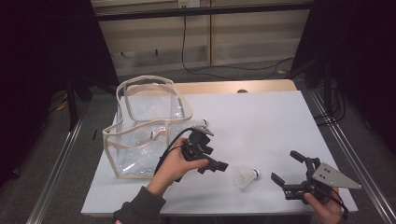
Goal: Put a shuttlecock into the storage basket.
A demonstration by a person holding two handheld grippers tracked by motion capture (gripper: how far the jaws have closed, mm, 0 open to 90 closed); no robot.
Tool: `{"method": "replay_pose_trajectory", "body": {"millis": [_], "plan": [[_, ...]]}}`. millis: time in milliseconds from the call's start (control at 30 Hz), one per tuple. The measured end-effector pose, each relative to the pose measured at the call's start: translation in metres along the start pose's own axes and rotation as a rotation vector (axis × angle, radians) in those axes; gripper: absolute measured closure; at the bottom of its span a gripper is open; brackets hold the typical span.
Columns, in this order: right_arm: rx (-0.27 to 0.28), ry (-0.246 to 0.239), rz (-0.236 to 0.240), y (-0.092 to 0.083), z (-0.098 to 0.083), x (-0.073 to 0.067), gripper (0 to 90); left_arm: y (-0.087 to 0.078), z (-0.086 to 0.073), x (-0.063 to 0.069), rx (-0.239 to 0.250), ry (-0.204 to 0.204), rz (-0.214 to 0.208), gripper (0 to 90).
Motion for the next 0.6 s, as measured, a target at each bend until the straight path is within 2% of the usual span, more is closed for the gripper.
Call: {"method": "replay_pose_trajectory", "body": {"millis": [600], "plan": [[-0.002, 0.0, -0.001, 0.0, 0.0, 0.0, 0.3, 0.013, -0.006, 0.004, -0.019, 0.06, 0.005, 7.5]]}}
Point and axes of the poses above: each handheld gripper's, and its own axes: y roughly forward along the jaws, z roughly out of its top, x roughly to its right, the point moved 7 cm from there along y, roughly forward along the jaws, and after that the axes turned 1 degree about z, right-handed, at the moved point
